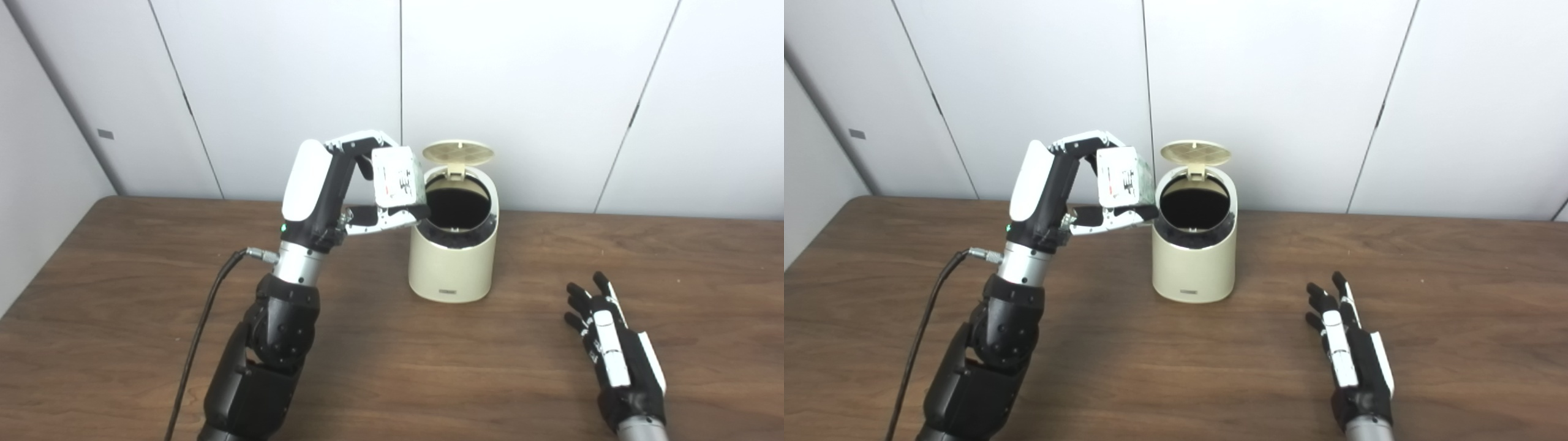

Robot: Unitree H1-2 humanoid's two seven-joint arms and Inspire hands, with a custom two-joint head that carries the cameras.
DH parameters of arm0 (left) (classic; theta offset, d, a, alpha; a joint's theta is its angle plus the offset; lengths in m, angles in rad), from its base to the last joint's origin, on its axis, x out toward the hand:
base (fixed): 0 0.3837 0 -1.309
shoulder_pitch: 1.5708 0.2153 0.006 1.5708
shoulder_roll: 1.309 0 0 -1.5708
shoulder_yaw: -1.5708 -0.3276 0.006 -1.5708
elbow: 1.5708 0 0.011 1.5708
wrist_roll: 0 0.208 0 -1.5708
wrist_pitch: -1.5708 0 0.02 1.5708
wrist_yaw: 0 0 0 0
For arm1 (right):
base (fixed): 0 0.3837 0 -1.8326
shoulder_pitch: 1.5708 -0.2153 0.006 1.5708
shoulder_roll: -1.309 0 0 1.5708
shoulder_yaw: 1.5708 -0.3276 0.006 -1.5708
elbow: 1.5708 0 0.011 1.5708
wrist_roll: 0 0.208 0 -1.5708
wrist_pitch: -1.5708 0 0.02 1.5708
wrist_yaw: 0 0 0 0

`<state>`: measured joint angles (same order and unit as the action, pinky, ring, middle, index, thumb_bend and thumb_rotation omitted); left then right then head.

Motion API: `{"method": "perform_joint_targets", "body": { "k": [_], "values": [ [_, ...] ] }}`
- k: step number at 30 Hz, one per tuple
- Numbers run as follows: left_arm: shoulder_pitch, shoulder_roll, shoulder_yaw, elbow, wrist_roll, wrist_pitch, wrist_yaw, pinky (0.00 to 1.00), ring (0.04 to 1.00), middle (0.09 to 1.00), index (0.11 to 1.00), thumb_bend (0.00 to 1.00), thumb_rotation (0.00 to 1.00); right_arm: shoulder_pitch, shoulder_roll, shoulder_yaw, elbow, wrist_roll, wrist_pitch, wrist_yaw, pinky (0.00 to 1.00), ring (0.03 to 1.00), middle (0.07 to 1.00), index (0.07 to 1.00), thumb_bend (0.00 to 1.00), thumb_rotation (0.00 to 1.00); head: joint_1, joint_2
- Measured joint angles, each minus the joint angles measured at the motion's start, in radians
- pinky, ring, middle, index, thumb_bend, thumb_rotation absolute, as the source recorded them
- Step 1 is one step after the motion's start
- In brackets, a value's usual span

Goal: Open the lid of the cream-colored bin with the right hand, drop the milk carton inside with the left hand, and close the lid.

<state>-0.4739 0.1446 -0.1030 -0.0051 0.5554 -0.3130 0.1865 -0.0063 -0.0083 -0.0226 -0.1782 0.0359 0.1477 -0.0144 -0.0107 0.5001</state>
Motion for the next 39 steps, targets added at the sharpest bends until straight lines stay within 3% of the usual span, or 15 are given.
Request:
{"method": "perform_joint_targets", "body": {
  "k": [4,9,14,17,21,39],
  "values": [
    [-0.047,0.000,-0.017,0.098,0.020,-0.095,0.070,0.36,0.431,0.505,0.487,0.48,0.00,-0.004,0.000,0.000,0.006,-0.006,-0.003,-0.011,0.92,0.920,0.894,1.000,0.38,0.91,-0.005,-0.003],
    [-0.116,0.044,-0.151,0.204,0.026,-0.127,0.236,0.36,0.426,0.502,0.491,0.48,0.00,-0.007,0.000,0.006,0.009,-0.017,-0.005,-0.016,0.92,0.914,0.891,1.000,0.37,0.92,-0.008,-0.006],
    [-0.169,0.098,-0.308,0.284,0.057,-0.139,0.445,0.36,0.432,0.508,0.487,0.48,0.00,-0.007,0.000,0.013,0.009,-0.027,-0.007,-0.020,0.92,0.912,0.884,1.000,0.39,0.94,-0.018,-0.008],
    [-0.190,0.122,-0.360,0.314,0.066,-0.140,0.502,0.36,0.434,0.503,0.484,0.48,0.00,-0.007,0.001,0.014,0.009,-0.032,-0.007,-0.020,0.92,0.913,0.888,1.000,0.40,0.94,-0.020,-0.008],
    [-0.205,0.138,-0.398,0.323,0.066,-0.140,0.549,0.36,0.430,0.508,0.486,0.48,0.00,-0.007,0.001,0.013,0.011,-0.032,-0.010,-0.020,0.92,0.918,0.891,1.000,0.44,0.93,-0.023,-0.006],
    [-0.255,0.144,-0.465,0.480,0.042,-0.140,0.591,0.36,0.443,0.497,0.481,0.48,0.00,-0.007,0.012,0.020,0.010,-0.036,-0.011,-0.020,0.92,0.926,0.896,1.000,0.47,0.93,-0.035,-0.003]
  ]
}}
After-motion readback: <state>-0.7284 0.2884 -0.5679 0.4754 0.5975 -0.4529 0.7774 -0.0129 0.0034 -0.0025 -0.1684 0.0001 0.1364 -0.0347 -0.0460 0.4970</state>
